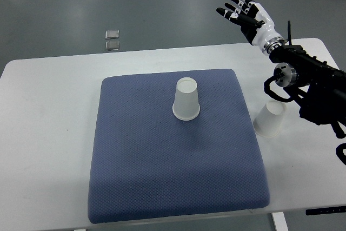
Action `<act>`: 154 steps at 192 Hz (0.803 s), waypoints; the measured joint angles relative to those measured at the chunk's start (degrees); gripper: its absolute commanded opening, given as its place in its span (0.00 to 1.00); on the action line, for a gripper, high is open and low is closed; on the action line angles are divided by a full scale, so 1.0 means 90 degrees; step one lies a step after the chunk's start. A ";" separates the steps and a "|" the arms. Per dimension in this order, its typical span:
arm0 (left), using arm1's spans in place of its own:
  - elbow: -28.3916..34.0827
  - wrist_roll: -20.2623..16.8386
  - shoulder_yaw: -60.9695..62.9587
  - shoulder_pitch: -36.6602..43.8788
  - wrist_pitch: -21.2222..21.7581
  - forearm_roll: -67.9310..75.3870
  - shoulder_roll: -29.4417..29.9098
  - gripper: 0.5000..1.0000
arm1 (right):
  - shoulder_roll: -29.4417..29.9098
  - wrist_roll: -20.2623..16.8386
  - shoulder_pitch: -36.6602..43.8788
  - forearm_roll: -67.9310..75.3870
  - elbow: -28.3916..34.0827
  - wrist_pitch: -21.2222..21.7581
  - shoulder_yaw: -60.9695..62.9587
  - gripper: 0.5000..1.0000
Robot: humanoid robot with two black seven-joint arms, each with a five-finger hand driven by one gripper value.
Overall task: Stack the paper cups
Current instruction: 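Swing the right hand over the second white paper cup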
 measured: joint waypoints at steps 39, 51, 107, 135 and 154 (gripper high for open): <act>0.0000 0.0000 0.0001 -0.0002 -0.0001 0.0000 0.0000 1.00 | -0.0759 -0.0040 0.0819 -0.1302 0.0414 0.0128 -0.1386 0.81; 0.0000 0.0000 0.0001 0.0001 -0.0002 0.0000 0.0000 1.00 | -0.1019 -0.0045 0.1040 -0.1480 0.0642 0.0235 -0.1876 0.81; 0.0000 0.0000 -0.0003 0.0000 -0.0002 0.0000 0.0000 1.00 | -0.1943 -0.0029 0.1952 -0.2981 0.1656 0.1350 -0.3677 0.79; 0.0000 0.0000 -0.0006 -0.0001 -0.0002 0.0000 0.0000 1.00 | -0.2473 -0.0018 0.2175 -0.4420 0.2291 0.1714 -0.3894 0.77; 0.0000 0.0000 -0.0006 0.0000 -0.0002 0.0000 0.0000 1.00 | -0.2789 -0.0018 0.2265 -0.5353 0.2630 0.1852 -0.3921 0.77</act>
